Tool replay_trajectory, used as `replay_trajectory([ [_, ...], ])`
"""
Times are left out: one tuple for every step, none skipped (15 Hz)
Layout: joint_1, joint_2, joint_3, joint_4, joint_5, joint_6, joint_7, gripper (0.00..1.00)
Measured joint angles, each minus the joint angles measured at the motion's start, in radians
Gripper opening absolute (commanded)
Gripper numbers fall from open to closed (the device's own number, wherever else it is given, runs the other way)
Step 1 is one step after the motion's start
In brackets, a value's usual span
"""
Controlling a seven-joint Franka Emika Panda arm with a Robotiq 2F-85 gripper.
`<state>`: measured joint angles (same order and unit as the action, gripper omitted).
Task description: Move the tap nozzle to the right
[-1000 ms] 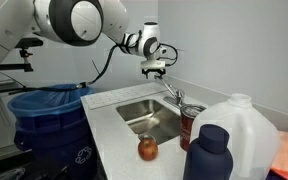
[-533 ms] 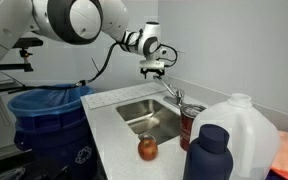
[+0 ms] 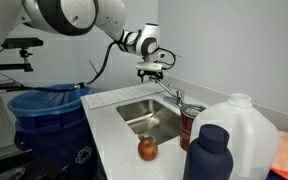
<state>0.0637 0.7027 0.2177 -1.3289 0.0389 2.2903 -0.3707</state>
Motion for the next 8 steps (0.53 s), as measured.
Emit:
replay_trajectory([
  [-0.002, -0.013, -0.002, -0.021, 0.000, -0.006, 0.000, 1.00],
  [-0.004, -0.025, -0.004, -0.041, 0.000, -0.012, 0.000, 1.00],
  [-0.006, -0.039, -0.005, -0.059, 0.000, -0.018, 0.000, 1.00],
  [-0.008, -0.052, -0.006, -0.077, 0.000, -0.026, 0.000, 1.00],
  [-0.009, -0.065, -0.007, -0.094, 0.000, -0.035, 0.000, 1.00],
  [-0.010, -0.078, -0.008, -0.109, 0.000, -0.046, 0.000, 1.00],
  [-0.010, -0.091, -0.011, -0.124, 0.000, -0.056, 0.000, 1.00],
  [-0.010, -0.103, -0.014, -0.138, 0.000, -0.067, 0.000, 1.00],
])
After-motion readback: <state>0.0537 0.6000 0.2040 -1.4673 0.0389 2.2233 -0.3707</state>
